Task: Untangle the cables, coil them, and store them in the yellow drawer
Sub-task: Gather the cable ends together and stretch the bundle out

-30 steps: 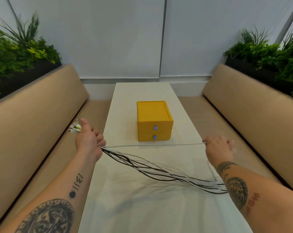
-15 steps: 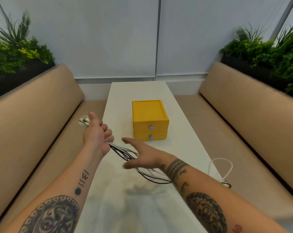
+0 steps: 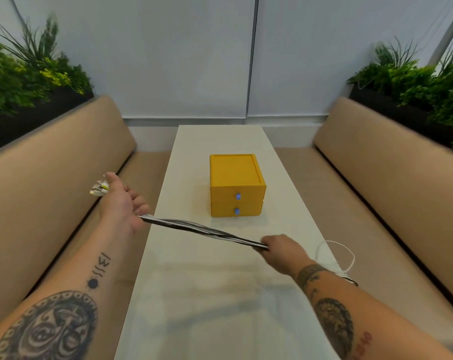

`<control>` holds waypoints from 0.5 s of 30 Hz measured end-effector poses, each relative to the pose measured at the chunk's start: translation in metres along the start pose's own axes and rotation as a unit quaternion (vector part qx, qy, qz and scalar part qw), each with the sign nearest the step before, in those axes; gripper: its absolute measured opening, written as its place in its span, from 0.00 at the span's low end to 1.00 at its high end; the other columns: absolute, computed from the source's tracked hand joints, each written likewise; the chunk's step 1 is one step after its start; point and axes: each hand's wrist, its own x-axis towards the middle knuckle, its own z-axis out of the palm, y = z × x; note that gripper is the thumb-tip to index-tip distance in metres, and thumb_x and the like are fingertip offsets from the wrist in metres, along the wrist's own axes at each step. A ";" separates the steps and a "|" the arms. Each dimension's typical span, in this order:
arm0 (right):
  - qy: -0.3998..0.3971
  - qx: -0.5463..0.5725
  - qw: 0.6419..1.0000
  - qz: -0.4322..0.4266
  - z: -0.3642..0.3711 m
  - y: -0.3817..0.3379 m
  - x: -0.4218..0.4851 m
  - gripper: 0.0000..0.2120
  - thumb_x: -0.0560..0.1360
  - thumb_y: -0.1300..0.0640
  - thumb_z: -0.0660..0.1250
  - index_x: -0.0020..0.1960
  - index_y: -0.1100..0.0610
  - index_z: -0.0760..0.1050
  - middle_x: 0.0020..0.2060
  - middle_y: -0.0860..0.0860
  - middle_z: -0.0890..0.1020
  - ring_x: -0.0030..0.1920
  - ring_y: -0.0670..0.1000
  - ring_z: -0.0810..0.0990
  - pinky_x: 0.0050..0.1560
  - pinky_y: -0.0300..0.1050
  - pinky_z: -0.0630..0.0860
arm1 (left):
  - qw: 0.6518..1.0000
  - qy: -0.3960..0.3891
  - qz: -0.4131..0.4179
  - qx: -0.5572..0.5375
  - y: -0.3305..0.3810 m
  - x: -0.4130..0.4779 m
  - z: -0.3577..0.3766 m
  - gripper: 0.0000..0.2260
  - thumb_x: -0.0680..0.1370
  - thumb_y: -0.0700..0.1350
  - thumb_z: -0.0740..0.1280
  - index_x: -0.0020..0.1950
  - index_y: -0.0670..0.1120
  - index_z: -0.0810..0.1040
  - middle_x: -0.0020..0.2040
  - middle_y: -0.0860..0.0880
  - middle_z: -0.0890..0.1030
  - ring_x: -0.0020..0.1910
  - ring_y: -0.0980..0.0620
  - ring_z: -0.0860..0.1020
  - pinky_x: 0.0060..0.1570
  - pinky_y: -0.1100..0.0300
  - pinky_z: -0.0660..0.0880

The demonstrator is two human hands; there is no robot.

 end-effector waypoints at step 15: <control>0.015 -0.004 0.988 0.156 0.006 0.109 -0.054 0.15 0.81 0.42 0.56 0.44 0.47 0.77 0.38 0.46 0.78 0.42 0.51 0.76 0.40 0.45 0.68 | 1.000 0.010 0.016 0.020 -0.019 0.001 0.014 0.24 0.79 0.67 0.58 0.35 0.51 0.58 0.28 0.53 0.54 0.22 0.54 0.53 0.21 0.65 0.48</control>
